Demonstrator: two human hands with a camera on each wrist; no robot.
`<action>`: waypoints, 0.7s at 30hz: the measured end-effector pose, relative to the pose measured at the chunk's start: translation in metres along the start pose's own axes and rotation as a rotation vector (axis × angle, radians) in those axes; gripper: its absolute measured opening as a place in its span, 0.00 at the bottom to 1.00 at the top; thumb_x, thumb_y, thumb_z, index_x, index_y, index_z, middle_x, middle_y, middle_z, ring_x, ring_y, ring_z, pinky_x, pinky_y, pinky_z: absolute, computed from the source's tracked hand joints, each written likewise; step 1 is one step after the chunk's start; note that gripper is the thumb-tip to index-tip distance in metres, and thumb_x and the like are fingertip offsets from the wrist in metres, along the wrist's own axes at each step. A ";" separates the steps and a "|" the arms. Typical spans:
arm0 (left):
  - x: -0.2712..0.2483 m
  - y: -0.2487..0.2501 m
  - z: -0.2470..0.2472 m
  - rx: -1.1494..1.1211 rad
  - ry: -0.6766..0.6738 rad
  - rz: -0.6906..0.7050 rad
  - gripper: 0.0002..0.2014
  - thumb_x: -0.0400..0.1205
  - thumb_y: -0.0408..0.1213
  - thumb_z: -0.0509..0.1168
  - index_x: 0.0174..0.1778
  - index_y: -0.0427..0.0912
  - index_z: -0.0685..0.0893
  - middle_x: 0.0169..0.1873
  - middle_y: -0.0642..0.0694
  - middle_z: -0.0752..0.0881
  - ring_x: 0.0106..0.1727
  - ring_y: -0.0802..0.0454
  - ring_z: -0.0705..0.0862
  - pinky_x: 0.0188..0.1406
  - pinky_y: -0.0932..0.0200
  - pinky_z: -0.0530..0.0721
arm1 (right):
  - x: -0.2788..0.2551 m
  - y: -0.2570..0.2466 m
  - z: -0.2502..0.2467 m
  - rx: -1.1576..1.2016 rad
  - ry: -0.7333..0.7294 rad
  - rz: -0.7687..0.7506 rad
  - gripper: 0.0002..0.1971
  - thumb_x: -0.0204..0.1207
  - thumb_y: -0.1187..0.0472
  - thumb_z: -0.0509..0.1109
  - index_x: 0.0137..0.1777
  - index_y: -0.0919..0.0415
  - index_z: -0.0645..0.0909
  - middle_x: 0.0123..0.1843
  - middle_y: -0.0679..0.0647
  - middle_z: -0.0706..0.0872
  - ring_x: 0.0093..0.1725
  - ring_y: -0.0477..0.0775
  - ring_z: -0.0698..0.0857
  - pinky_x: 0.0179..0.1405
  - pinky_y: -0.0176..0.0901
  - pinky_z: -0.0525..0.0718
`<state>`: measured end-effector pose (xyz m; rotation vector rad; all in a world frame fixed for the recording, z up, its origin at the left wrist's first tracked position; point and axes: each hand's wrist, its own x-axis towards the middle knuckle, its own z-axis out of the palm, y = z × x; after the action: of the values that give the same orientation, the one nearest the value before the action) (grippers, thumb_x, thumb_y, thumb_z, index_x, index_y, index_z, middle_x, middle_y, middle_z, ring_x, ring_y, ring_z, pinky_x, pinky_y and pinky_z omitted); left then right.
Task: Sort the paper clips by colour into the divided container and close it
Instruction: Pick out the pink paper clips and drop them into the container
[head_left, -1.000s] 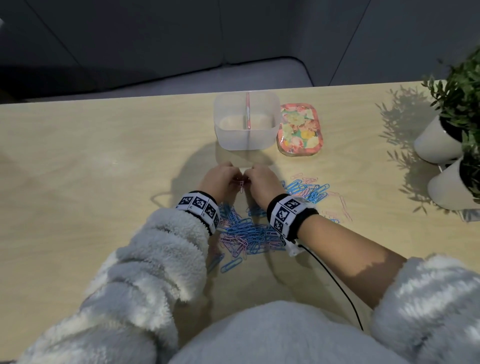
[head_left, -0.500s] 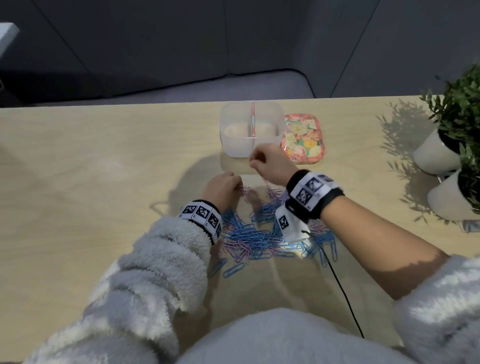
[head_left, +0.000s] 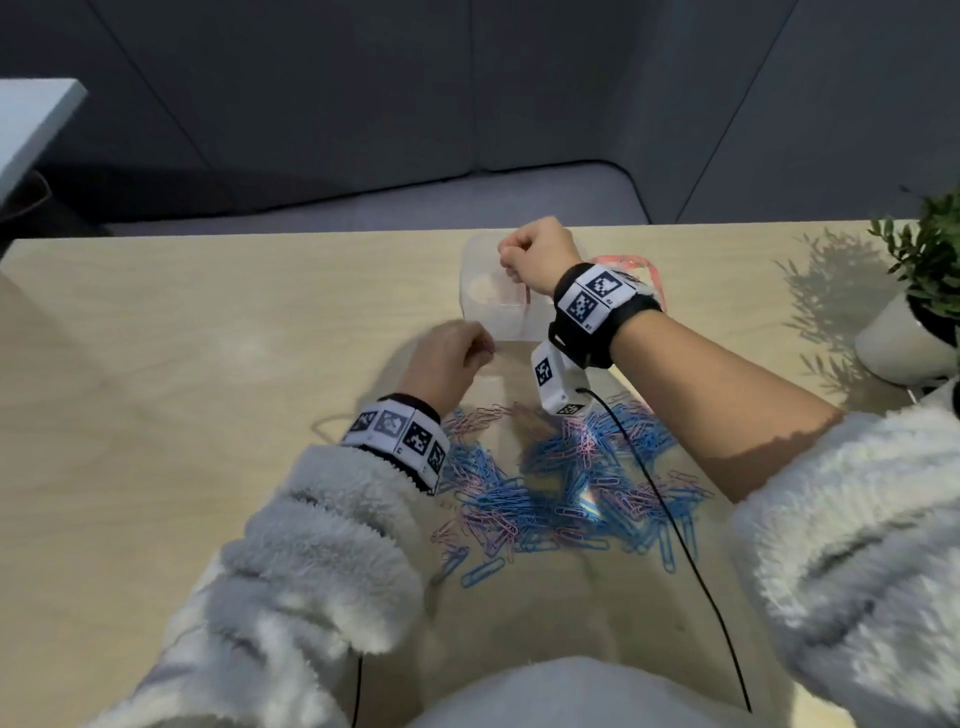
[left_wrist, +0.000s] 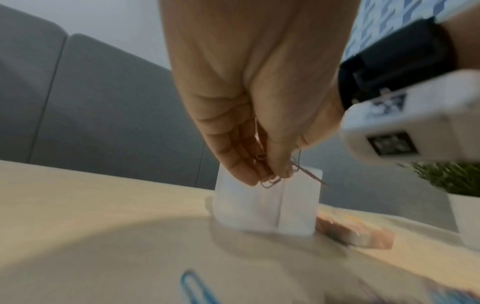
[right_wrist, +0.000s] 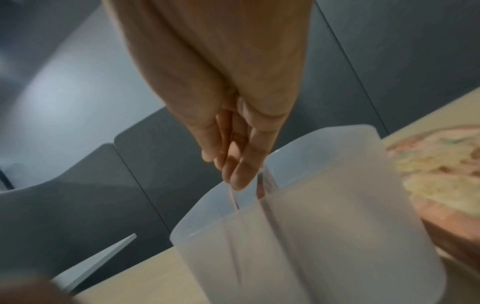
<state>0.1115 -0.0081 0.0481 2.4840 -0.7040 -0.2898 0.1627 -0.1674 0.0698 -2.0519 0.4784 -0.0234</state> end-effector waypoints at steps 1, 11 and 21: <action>0.007 0.002 -0.007 -0.010 0.032 -0.006 0.07 0.80 0.33 0.64 0.49 0.36 0.85 0.49 0.40 0.87 0.51 0.44 0.83 0.47 0.60 0.74 | -0.001 0.001 -0.002 0.000 -0.011 -0.005 0.10 0.76 0.72 0.62 0.42 0.75 0.85 0.42 0.64 0.87 0.41 0.55 0.82 0.53 0.56 0.87; 0.088 0.023 -0.025 0.222 -0.067 -0.107 0.16 0.78 0.37 0.68 0.61 0.37 0.82 0.59 0.37 0.85 0.61 0.38 0.81 0.61 0.51 0.78 | -0.052 0.042 -0.038 0.211 0.078 -0.053 0.12 0.76 0.76 0.57 0.46 0.71 0.83 0.37 0.59 0.83 0.34 0.53 0.83 0.37 0.39 0.85; -0.003 0.036 0.035 0.217 -0.142 0.234 0.07 0.80 0.37 0.64 0.46 0.41 0.87 0.45 0.44 0.87 0.49 0.43 0.84 0.50 0.51 0.80 | -0.143 0.120 -0.029 -0.463 -0.285 -0.093 0.09 0.73 0.65 0.68 0.50 0.62 0.86 0.51 0.61 0.87 0.51 0.60 0.84 0.55 0.51 0.81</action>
<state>0.0818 -0.0476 0.0390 2.5670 -1.1288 -0.3186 -0.0138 -0.1941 0.0092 -2.4777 0.2206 0.3496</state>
